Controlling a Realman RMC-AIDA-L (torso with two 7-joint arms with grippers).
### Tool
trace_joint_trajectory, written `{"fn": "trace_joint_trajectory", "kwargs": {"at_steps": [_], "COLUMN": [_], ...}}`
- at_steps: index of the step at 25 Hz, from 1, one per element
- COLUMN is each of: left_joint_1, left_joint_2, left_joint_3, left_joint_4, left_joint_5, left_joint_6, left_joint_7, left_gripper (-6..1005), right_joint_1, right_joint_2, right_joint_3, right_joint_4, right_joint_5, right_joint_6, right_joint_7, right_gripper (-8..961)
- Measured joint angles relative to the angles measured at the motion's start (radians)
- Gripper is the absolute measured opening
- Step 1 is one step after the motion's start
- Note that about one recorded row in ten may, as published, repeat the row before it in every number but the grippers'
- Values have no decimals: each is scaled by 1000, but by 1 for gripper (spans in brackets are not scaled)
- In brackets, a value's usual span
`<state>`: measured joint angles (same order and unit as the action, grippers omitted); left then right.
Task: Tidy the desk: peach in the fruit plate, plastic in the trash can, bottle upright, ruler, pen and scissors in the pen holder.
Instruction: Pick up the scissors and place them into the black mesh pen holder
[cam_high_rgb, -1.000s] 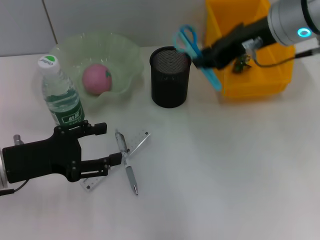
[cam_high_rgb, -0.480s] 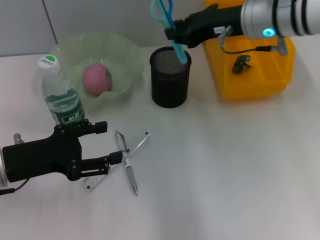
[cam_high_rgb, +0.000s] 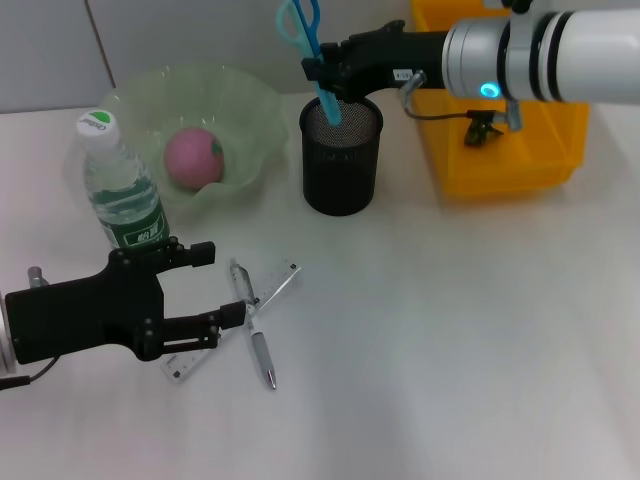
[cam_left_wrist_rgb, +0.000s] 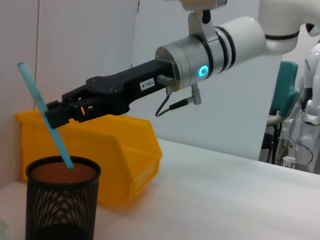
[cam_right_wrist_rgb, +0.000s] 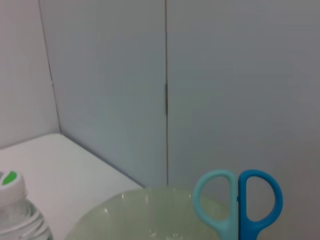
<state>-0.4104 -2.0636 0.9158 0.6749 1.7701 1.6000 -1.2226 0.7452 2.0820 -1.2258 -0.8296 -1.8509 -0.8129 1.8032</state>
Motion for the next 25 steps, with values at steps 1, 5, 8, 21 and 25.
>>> {"fn": "trace_joint_trajectory", "kwargs": {"at_steps": [1, 5, 8, 21, 25], "left_joint_1": [0, 0, -1, -4, -4], "left_joint_2": [-1, -1, -1, -3, -3], "left_joint_3": [0, 3, 5, 6, 6], "left_joint_4": [-1, -3, -2, -1, -4], "left_joint_5": [0, 0, 0, 0, 0], "left_joint_6": [0, 0, 0, 11, 12], "left_joint_7": [0, 0, 0, -7, -7], "left_gripper": [840, 841, 841, 841, 841], "right_joint_1": [3, 7, 7, 7, 1], "right_joint_2": [0, 0, 0, 3, 3], "right_joint_3": [0, 0, 0, 0, 0], "right_joint_4": [24, 97, 150, 279, 282], "right_joint_5": [33, 135, 218, 399, 400], "right_joint_6": [11, 47, 57, 59, 63], "right_joint_7": [-31, -142, -237, -438, -439], "right_gripper": [256, 259, 261, 271, 274]}}
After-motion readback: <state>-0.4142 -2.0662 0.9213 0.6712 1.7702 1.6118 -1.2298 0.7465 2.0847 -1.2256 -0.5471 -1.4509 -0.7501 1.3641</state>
